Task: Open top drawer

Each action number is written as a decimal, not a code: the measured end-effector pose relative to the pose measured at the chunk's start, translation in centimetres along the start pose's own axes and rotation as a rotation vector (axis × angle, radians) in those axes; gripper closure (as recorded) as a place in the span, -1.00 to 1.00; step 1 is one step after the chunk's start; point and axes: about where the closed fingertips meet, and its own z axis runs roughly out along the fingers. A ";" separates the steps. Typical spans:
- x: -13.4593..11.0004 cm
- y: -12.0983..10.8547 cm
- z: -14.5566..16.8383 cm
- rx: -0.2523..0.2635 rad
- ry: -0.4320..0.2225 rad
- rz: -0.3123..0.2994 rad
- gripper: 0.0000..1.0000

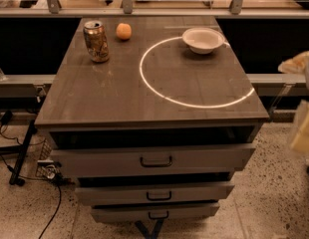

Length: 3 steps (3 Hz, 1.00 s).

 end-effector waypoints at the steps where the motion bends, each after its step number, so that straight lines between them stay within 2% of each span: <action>1: 3.0 2.9 3.0 -0.059 -0.023 -0.037 -1.00; 2: 4.0 6.3 6.9 -0.116 -0.077 -0.124 -1.00; 3: 4.0 6.3 6.9 -0.116 -0.077 -0.124 -1.00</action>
Offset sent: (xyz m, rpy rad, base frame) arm -0.0721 0.0033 -0.1477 0.1359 0.0932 0.2692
